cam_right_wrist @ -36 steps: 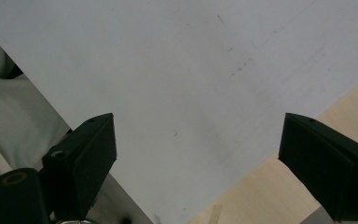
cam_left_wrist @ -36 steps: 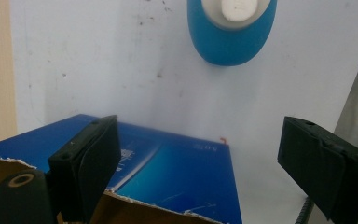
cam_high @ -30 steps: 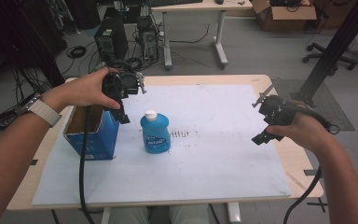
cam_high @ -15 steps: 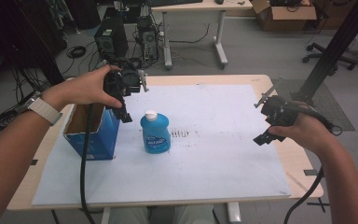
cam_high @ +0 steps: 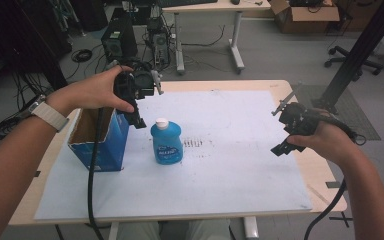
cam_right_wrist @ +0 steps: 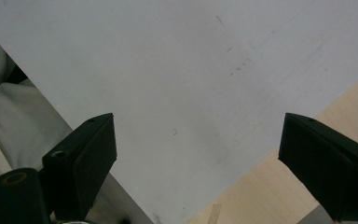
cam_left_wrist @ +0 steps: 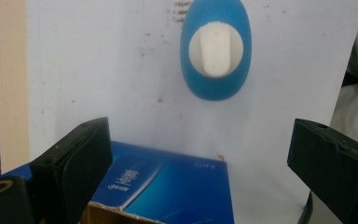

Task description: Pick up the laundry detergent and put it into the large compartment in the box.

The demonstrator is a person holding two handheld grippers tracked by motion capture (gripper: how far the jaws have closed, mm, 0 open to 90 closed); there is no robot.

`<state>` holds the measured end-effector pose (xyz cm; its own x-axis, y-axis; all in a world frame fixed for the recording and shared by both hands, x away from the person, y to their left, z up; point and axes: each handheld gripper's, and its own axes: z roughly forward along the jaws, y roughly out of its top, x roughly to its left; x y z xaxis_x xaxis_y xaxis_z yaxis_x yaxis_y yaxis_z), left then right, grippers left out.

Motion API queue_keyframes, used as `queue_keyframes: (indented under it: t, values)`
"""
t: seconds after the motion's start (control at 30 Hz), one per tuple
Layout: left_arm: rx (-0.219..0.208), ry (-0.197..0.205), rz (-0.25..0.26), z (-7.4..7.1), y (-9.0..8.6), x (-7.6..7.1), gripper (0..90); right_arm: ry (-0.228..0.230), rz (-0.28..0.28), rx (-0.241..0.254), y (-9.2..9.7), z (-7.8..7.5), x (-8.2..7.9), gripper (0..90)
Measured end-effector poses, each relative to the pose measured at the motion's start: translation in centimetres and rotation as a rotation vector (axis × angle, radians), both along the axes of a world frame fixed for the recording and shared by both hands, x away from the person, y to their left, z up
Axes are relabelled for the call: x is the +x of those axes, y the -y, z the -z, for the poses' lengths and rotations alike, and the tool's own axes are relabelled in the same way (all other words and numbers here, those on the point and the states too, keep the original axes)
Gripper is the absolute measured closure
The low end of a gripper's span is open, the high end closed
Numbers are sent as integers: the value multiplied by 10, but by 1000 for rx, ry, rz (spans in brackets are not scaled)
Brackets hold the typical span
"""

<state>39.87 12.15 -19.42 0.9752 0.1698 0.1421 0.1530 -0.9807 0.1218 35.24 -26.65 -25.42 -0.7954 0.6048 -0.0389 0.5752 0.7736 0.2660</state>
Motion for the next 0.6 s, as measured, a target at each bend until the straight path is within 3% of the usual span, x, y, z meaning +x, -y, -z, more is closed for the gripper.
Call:
queue_keyframes:
  t: [0.33,0.6]
  values:
    - [-9,15,21,-1,14,4,52,4,-1,11,0,0,-1,111]
    - [14,21,48,4,27,6,51,1,4,12,1,1,0,110]
